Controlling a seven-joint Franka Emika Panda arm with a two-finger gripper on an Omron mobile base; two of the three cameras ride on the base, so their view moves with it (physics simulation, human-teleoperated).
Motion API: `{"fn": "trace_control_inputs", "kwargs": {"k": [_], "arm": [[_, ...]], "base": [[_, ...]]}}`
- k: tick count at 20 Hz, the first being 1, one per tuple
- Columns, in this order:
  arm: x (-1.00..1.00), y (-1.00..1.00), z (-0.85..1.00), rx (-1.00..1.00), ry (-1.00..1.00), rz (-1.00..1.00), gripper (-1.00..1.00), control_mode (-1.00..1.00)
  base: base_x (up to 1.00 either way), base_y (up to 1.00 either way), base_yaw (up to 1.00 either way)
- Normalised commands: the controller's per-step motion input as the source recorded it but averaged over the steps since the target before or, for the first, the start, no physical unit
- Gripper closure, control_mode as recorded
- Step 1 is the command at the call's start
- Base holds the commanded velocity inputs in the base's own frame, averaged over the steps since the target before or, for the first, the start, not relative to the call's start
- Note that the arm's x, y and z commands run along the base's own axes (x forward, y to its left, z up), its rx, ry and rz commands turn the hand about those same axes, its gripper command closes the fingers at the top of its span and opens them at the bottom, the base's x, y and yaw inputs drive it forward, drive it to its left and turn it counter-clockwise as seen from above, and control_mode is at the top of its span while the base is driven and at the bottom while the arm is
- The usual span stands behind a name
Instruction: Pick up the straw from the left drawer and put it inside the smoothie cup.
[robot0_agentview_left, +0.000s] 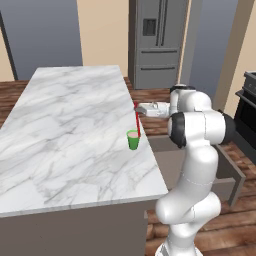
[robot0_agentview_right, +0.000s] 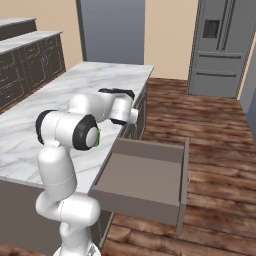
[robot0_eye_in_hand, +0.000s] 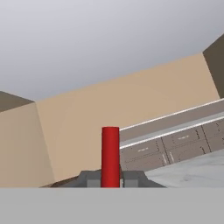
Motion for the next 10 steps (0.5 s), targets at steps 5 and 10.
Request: {"fn": "trace_control_inputs", "kwargs": {"k": [5,10], "arm": [[0.00,0.00,-0.05,0.00,0.00,0.02,1.00,-1.00],[0.00,0.00,0.00,0.00,0.00,0.02,1.00,-1.00]], "base": [[0.00,0.00,0.00],[0.00,0.00,0.00]]}}
